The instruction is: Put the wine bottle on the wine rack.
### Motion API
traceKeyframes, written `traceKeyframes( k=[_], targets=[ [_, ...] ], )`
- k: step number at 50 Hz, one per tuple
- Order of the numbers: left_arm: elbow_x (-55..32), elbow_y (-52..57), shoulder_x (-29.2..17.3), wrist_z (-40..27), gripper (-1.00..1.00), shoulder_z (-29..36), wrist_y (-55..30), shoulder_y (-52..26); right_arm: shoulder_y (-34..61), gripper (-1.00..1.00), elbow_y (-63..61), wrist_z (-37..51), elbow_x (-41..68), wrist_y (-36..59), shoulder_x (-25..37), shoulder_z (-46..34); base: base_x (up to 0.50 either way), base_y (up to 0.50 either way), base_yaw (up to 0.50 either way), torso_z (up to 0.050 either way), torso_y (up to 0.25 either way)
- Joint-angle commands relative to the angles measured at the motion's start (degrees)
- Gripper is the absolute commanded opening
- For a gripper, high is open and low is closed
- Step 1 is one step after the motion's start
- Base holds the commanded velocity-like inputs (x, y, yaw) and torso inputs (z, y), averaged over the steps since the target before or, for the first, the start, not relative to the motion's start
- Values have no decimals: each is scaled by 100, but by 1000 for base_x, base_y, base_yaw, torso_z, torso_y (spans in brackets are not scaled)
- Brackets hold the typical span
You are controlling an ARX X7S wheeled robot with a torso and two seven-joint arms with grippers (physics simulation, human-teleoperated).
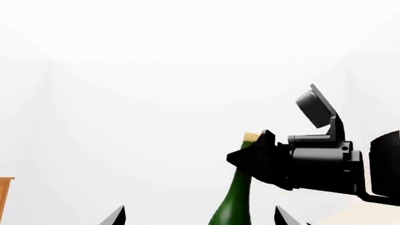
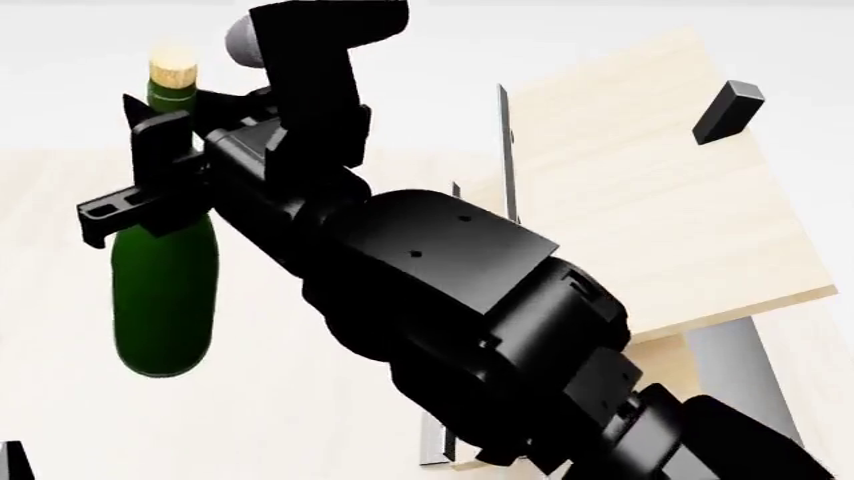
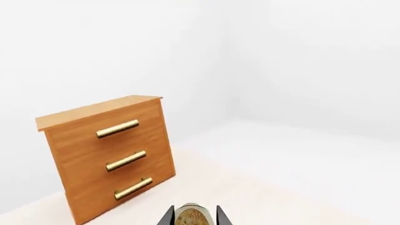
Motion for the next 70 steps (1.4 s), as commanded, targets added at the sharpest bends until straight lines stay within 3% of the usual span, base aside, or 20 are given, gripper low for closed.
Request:
traceKeyframes(
  k=[1,37,56,70],
  targets=[
    [1,14,-13,-8,100,11,-32,-9,175,-100,-821,590,506,14,491,706,0,0,0,0,10],
    [42,-40,-10,-15,100,107,-123,-76,-121,-100,66,2725,2949,-686,1487,2886,0,0,0,0,1],
    [76,-17,-28,-41,100,122,-127,-70,-696,-100,-143,2982,3746,-937,2089,3702,0,0,0,0,1],
    [63,-51,-33,-48,100,138,-137,-112,-677,-100,-228,3024,3730,-716,2652,3790,0,0,0,0,1]
  ],
)
